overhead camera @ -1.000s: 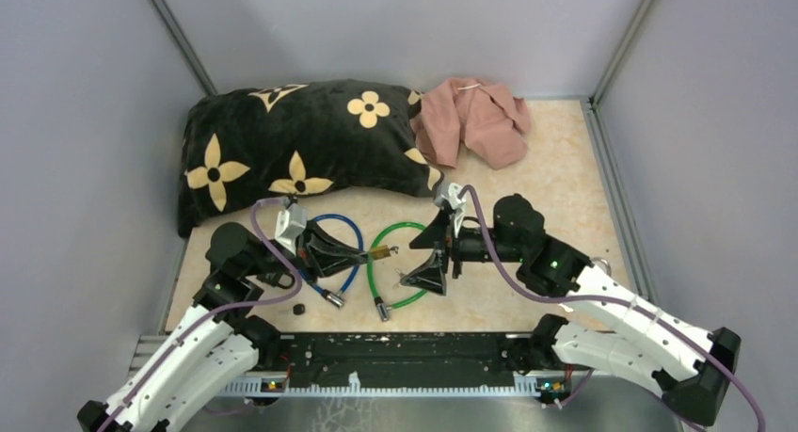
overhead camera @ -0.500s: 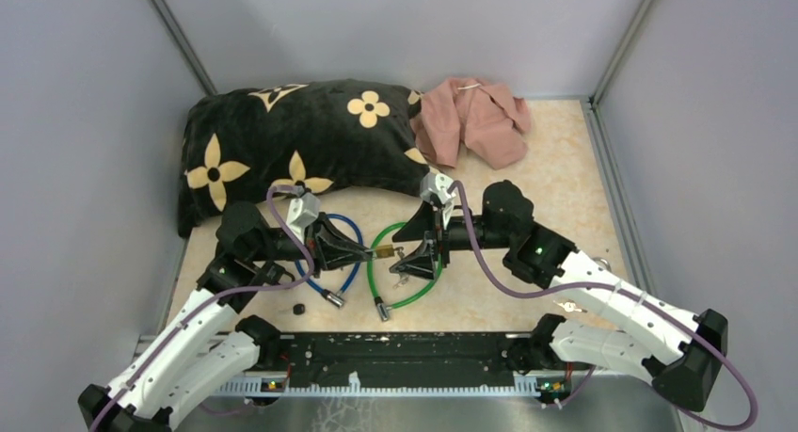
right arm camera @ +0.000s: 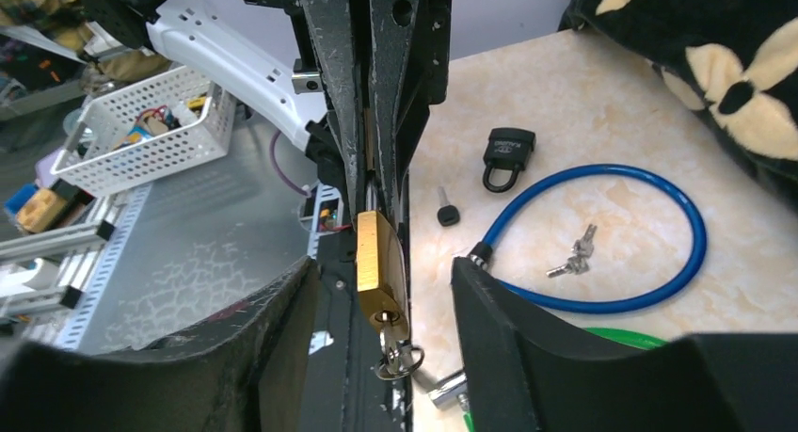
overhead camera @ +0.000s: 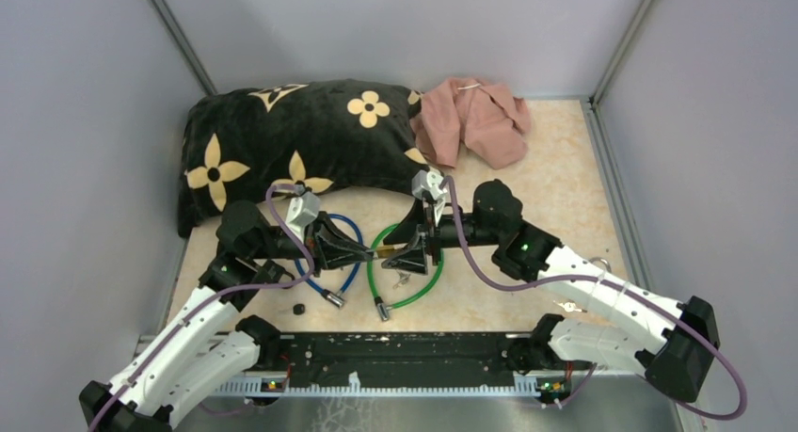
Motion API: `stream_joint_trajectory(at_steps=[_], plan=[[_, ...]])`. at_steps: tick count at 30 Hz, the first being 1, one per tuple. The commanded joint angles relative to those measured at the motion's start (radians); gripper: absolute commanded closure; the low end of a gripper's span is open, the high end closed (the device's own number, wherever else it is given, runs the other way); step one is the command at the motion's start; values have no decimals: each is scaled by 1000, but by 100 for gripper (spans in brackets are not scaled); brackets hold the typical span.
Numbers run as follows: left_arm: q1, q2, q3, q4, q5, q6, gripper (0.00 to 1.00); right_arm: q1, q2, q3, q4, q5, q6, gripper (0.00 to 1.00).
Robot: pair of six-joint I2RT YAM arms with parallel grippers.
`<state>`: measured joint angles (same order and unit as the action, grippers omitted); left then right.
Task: Lock with the key
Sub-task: Lock the lock.
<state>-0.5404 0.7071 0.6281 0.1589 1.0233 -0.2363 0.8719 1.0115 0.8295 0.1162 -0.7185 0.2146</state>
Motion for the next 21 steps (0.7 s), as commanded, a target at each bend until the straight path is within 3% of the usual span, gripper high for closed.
stream_joint_trajectory(at_steps=[1, 7, 13, 16, 21], plan=[[6, 2, 24, 76, 27, -23, 100, -5, 5, 2, 73, -37, 25, 55], [5, 9, 19, 106, 33, -54, 100, -5, 12, -15, 127, -53, 68, 100], [8, -4, -20, 161, 3, -151, 97, -6, 7, -34, 180, -16, 125, 100], [27, -22, -60, 182, -34, -226, 67, -12, -19, -61, 219, 18, 161, 100], [67, -58, -133, 160, -45, -268, 36, -15, -44, -69, 208, 44, 180, 100]])
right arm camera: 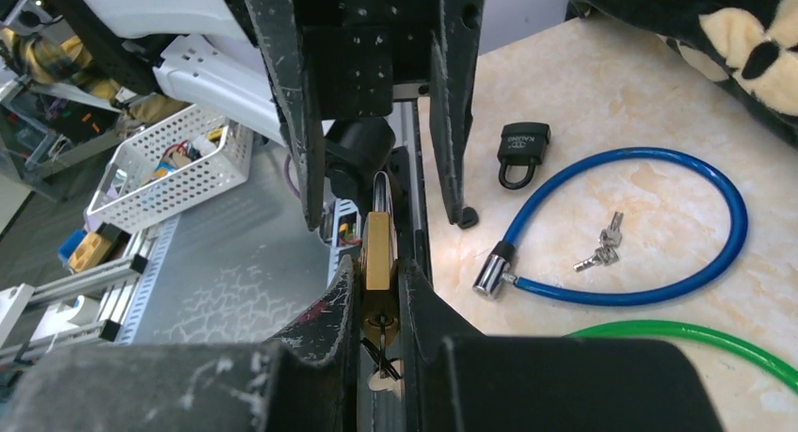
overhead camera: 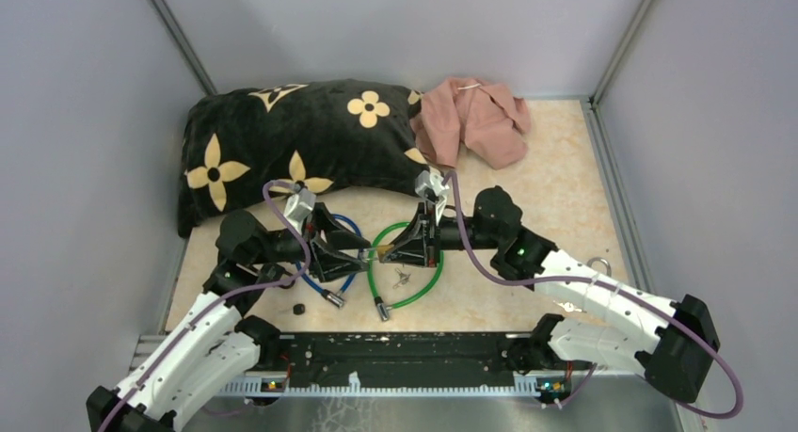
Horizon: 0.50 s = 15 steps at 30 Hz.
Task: Lock with the key
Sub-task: Lock the lock.
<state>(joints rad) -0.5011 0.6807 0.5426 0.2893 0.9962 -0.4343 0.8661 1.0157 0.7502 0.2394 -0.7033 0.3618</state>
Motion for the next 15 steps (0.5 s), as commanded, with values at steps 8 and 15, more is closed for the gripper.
stream_joint_trajectory(at_steps=[8, 15], plan=[[40, -57, -67, 85, -27, -97, 37, -16, -46, 23, 84, -13, 37, 100], [37, -27, -94, 250, 5, -184, 50, -16, -10, 29, 113, -39, 51, 100]])
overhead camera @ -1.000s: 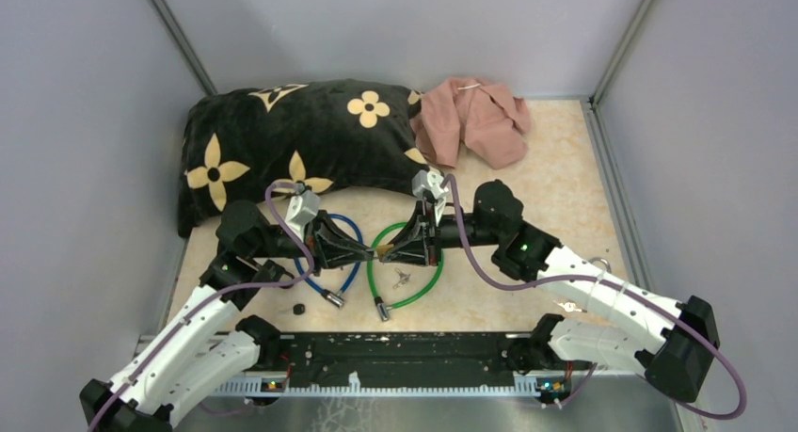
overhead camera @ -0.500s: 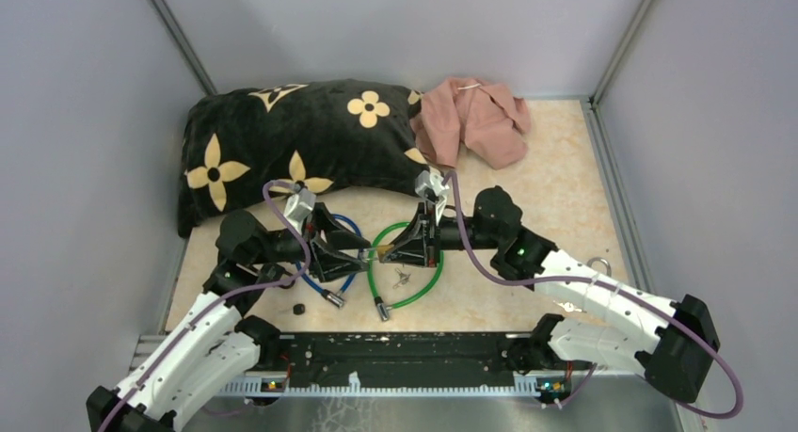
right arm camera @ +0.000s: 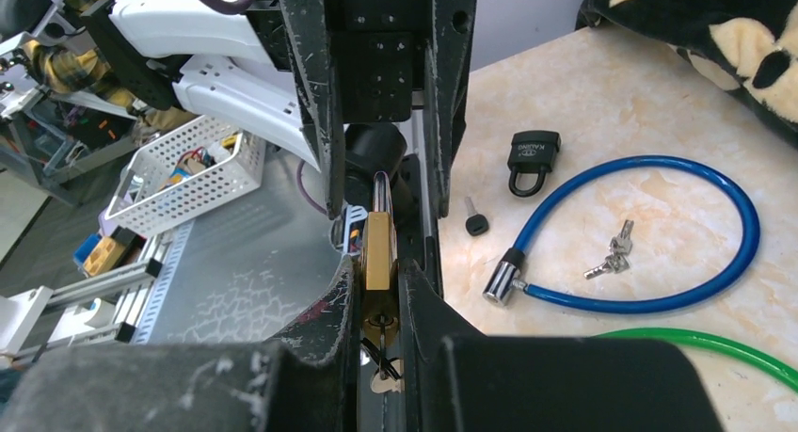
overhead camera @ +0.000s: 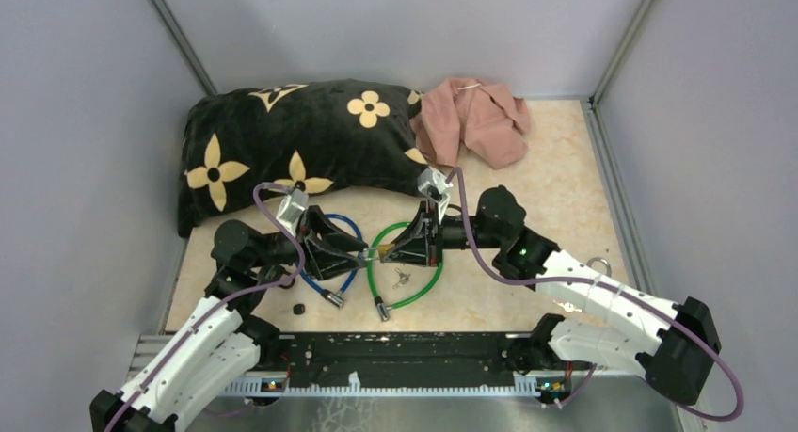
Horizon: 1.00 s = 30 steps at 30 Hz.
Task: Lock with the key
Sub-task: Lock the lock.
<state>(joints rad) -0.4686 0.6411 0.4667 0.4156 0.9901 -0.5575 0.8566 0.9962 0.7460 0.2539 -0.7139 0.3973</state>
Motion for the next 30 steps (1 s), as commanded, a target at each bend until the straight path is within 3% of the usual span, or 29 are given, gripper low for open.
stream_joint_trajectory(at_steps=[1, 9, 15, 19, 26, 30], plan=[[4, 17, -20, 133, 13, -68, 57, -7, 14, 35, 104, -33, 17, 100], [-31, 41, -15, 127, 16, -82, 100, -7, 33, 44, 131, -36, 26, 100], [-56, 61, -15, 216, -29, -111, 100, 8, 90, 8, 251, -18, 61, 100], [-97, 87, -8, 251, -59, -98, 100, 46, 158, 45, 235, -7, 24, 100], [-158, 115, -49, 207, -111, -82, 100, 52, 162, 4, 425, 38, 122, 100], [-154, 99, -108, 177, -166, -84, 100, 50, 117, 20, 355, 84, 96, 100]])
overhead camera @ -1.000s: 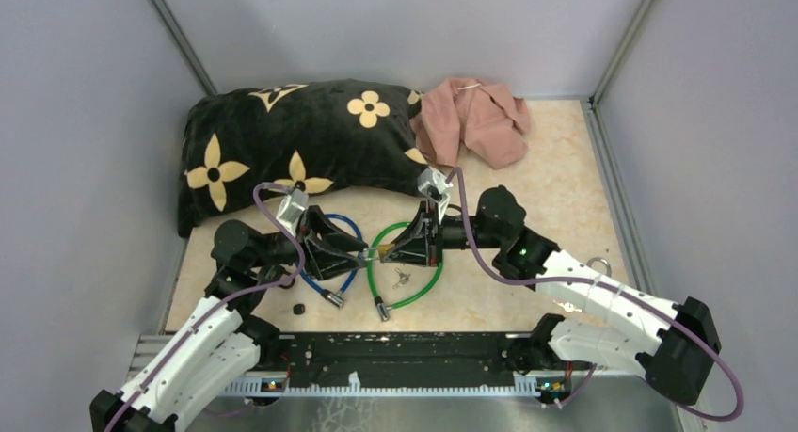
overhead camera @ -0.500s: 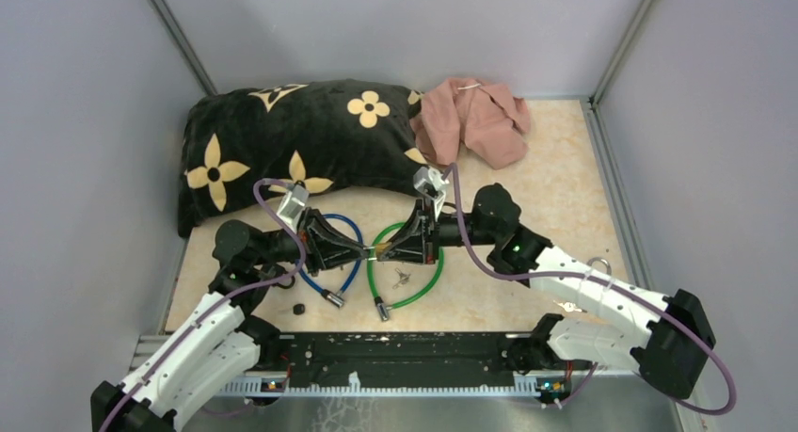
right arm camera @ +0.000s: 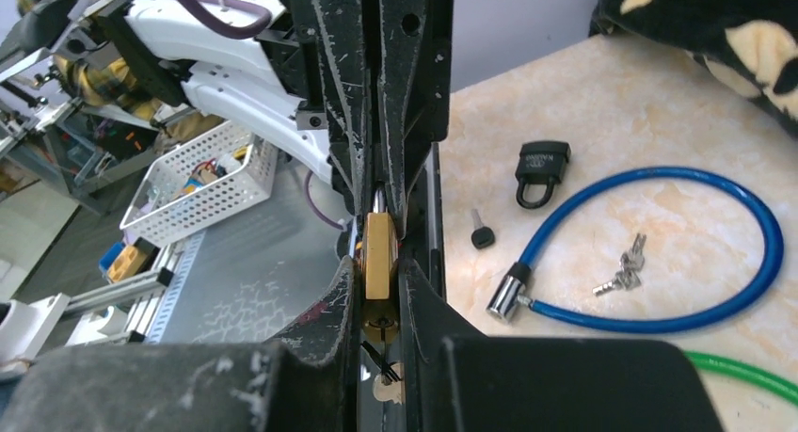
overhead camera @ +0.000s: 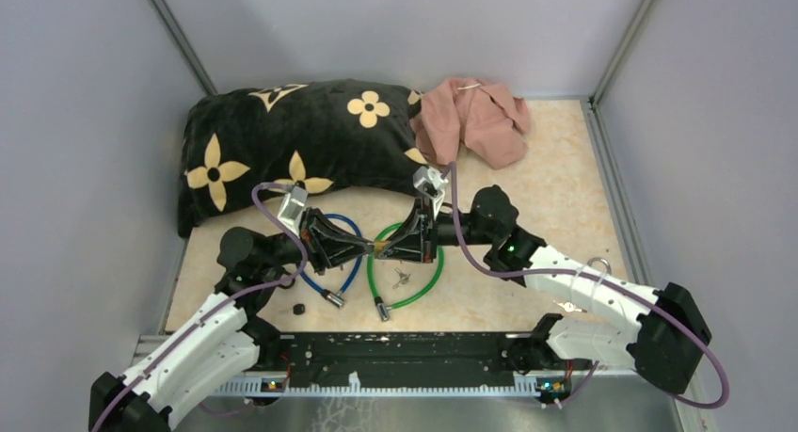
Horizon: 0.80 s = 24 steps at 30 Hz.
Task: Lock with the key
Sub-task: Lock the lock.
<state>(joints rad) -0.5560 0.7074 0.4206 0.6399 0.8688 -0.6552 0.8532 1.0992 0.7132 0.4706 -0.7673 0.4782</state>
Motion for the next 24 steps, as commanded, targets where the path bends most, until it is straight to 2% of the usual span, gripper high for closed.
stream_joint_trajectory(at_steps=[1, 2, 3, 4, 6, 7, 10, 14, 17, 22, 24], plan=[[-55, 26, -59, -49, -47, 18, 100, 53, 3, 61, 76, 148, -8, 100], [-40, 19, -50, -60, -49, 29, 100, 50, -13, 67, 4, 154, -39, 100], [-22, 8, -39, -80, -50, 51, 100, 40, -32, 67, -56, 149, -64, 95], [-6, -2, -27, -108, -49, 87, 100, 24, -65, 63, -113, 134, -82, 65], [30, -27, -11, -173, -48, 137, 100, -12, -133, 54, -243, 111, -125, 22], [45, -44, -10, -198, -44, 150, 100, -25, -170, 54, -330, 132, -158, 11], [75, -71, -19, -233, -32, 158, 100, -44, -268, 48, -509, 151, -238, 9], [85, -76, -29, -216, -4, 154, 100, -45, -284, 46, -621, 133, -291, 22], [86, -67, -32, -190, 25, 152, 100, -45, -214, 61, -589, 115, -284, 26], [85, -62, -30, -177, 56, 134, 100, -43, -102, 86, -441, 48, -274, 22], [86, -63, -25, -186, 59, 137, 100, -43, -55, 108, -447, 37, -286, 31]])
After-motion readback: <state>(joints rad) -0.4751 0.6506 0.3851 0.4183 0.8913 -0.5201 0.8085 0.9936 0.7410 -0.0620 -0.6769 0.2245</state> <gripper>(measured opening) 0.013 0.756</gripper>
